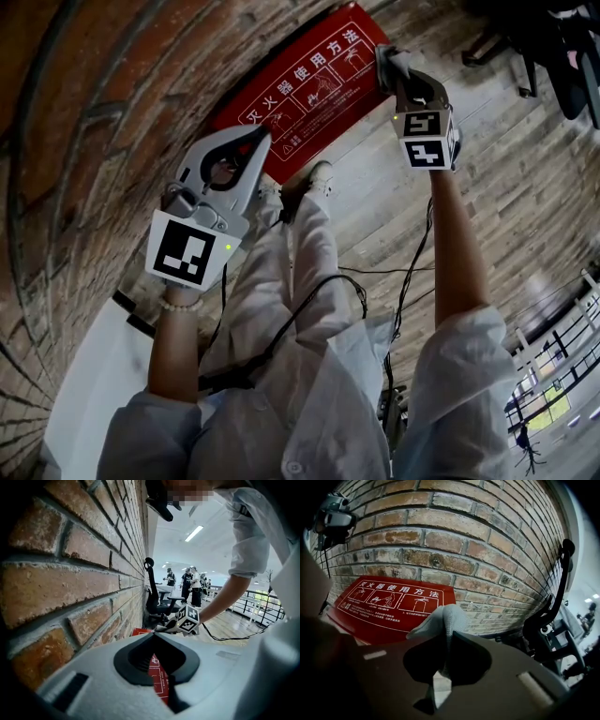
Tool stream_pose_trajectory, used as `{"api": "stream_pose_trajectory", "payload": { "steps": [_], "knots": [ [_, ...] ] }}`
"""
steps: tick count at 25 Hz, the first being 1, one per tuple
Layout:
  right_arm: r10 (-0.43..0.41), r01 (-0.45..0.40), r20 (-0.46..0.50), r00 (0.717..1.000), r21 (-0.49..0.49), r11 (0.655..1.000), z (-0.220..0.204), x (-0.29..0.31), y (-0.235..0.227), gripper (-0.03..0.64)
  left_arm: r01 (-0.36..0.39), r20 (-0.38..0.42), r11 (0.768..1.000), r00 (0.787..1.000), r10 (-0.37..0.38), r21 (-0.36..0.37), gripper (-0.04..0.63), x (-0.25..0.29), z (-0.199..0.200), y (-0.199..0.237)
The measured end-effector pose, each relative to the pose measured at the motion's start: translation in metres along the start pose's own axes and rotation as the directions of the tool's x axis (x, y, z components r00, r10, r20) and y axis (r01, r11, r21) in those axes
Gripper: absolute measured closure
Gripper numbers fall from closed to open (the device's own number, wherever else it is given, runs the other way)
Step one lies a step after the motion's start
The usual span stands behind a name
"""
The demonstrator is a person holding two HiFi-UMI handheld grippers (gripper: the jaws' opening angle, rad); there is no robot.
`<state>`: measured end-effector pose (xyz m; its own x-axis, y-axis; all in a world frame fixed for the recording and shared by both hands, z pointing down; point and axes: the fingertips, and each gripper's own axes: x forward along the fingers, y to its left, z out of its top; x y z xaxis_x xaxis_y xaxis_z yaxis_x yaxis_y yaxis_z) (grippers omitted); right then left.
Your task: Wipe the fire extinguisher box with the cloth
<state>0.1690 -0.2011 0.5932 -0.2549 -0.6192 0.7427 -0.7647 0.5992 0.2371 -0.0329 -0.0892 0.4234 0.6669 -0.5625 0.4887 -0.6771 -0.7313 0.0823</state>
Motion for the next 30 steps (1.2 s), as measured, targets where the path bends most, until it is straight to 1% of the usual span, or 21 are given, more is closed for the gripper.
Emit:
{"api": "stream_pose_trajectory", "payload": {
  "steps": [6, 13, 30],
  "knots": [
    [0.013, -0.012, 0.019, 1.0, -0.036, 0.999, 0.001, -0.006, 0.014, 0.598, 0.0, 0.001, 1.0, 1.0, 0.0, 0.004, 0.598, -0.003, 0.0, -0.001],
    [0.049, -0.047, 0.021, 0.999, -0.074, 0.996, 0.0, -0.012, 0.037, 0.594, 0.0, 0.003, 1.0, 1.0, 0.0, 0.007, 0.598, -0.007, -0.001, -0.002],
    [0.117, -0.112, 0.054, 0.992, -0.078, 0.991, 0.002, -0.03, 0.102, 0.594, -0.001, 0.01, 1.0, 1.0, 0.001, 0.012, 0.598, -0.023, -0.007, -0.005]
  ]
}}
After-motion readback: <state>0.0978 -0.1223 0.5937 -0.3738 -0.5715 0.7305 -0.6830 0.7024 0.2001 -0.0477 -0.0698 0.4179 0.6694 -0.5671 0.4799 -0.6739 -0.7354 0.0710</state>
